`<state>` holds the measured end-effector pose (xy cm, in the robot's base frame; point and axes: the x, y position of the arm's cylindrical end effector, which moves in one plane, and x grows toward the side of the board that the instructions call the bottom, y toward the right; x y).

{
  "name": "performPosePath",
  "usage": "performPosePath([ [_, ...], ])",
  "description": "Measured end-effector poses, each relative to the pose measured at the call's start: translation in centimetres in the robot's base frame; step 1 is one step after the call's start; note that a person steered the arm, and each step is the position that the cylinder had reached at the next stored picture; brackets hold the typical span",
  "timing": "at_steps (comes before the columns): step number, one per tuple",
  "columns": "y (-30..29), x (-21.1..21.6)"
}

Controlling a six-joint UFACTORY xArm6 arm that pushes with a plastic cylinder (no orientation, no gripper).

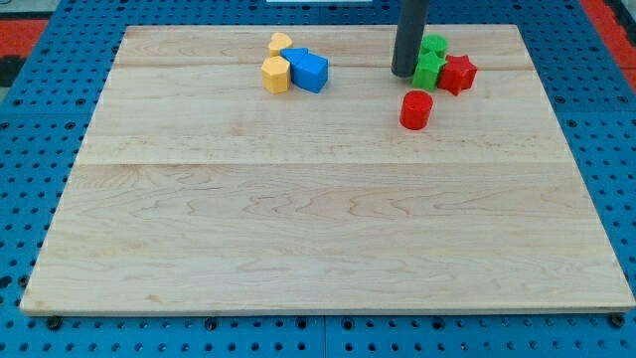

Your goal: Push the red circle vertical to the green star

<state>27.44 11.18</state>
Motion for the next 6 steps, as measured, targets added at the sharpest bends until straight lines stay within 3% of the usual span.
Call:
performPosePath([
  [1,-4.4,0.0],
  [2,-3.7,4.9],
  [3,0.9,7.5],
  [4,5.8,7.4],
  [6,10.8,2.4],
])
